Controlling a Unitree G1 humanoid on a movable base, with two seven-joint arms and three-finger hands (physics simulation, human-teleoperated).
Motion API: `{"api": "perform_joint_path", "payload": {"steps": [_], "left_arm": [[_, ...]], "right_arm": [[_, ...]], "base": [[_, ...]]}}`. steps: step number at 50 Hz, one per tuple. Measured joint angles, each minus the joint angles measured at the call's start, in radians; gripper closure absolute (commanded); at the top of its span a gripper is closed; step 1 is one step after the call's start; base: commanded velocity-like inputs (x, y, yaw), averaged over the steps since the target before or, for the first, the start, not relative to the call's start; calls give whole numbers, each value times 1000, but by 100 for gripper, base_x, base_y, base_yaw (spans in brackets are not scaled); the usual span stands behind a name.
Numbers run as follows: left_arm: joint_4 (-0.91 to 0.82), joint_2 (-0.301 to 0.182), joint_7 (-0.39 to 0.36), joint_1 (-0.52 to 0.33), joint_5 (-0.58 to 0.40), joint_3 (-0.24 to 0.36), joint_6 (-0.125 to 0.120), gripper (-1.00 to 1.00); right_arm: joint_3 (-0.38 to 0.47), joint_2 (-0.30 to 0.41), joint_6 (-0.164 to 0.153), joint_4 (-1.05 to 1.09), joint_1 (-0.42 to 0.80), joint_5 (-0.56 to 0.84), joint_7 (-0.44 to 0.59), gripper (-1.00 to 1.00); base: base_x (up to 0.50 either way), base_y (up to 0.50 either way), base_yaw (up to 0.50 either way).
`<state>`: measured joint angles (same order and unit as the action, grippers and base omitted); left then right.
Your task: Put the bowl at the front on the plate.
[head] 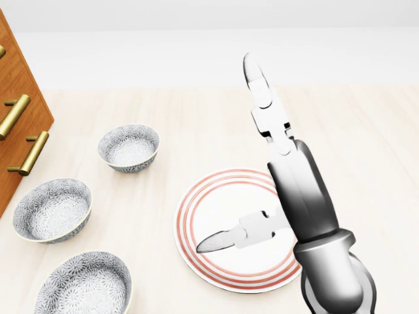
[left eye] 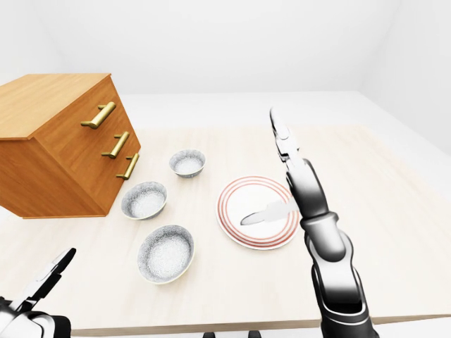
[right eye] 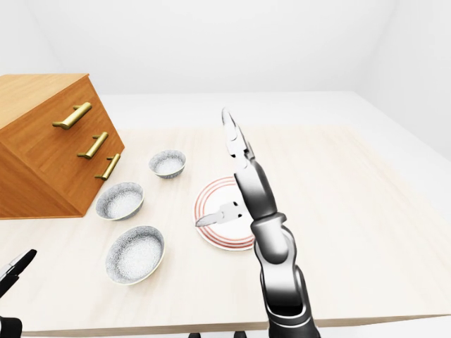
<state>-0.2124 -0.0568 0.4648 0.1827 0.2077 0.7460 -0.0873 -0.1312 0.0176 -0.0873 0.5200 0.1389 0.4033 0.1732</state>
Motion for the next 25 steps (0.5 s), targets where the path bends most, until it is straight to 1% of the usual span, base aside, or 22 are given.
{"api": "perform_joint_path", "payload": {"steps": [8, 14, 25], "left_arm": [[-6, -2, -2, -2, 1, 3, 0, -100], [-7, -3, -2, -3, 3, 4, 0, -100], [0, -7, 3, -9, 8, 4, 0, -100]], "right_arm": [[-30, 0, 0, 29, 52, 136, 88, -100], [-61, -1, 0, 9, 88, 318, 189, -100], [-52, -38, 0, -39, 151, 646, 391, -100]], "base": [[0, 0, 0], [0, 0, 0], [0, 0, 0]]}}
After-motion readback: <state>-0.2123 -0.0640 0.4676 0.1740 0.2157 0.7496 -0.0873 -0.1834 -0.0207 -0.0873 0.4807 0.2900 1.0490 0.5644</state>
